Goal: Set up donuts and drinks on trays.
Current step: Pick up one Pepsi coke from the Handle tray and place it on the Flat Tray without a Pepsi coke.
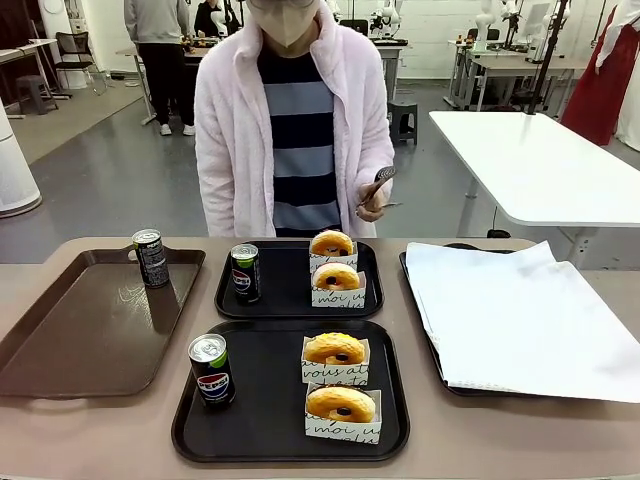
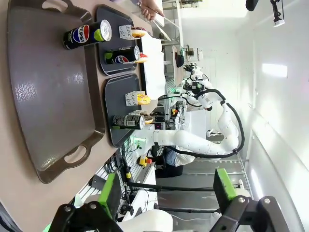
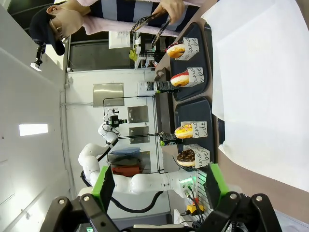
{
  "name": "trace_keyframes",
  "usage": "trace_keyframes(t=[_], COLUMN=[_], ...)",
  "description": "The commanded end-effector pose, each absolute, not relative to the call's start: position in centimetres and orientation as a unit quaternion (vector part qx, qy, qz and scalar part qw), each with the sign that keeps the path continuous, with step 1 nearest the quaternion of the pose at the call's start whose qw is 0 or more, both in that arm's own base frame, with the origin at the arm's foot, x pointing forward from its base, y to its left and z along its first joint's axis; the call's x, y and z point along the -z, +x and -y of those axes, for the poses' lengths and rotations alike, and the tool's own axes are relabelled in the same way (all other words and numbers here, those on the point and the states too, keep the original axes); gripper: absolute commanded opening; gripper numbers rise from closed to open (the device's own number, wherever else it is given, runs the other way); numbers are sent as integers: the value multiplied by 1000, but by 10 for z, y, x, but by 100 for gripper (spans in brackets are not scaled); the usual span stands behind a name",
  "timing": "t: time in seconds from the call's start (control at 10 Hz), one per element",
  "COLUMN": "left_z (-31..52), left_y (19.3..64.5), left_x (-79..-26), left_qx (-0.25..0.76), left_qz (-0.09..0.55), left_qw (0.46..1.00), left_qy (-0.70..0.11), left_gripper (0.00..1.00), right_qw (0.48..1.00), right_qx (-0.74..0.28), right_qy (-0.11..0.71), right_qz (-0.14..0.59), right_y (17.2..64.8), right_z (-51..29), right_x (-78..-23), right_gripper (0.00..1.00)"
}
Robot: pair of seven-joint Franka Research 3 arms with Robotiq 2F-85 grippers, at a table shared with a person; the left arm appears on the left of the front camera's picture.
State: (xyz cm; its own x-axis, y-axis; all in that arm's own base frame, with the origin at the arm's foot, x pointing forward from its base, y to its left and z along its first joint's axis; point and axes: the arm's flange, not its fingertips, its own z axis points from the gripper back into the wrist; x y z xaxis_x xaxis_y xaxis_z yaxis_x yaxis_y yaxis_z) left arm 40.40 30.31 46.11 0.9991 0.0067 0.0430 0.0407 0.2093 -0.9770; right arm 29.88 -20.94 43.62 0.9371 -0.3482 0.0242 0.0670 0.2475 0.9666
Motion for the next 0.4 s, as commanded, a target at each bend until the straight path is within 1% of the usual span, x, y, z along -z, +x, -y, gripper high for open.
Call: trace_keyframes(t=[0.0, 0.3], left_z=[-306, -306], left_y=[400, 400], left_x=[-464, -464], left_qx=[11, 11], left_qz=[19, 19], left_qw=[776, 776], left_qy=[-631, -631], left_gripper=[100, 100], right_qw=[775, 775], right_qx=[128, 128], right_qy=[605, 605], right_qz=[126, 126], right_y=[301, 301], right_z=[209, 209], right_x=[-437, -437], right_gripper=[100, 100])
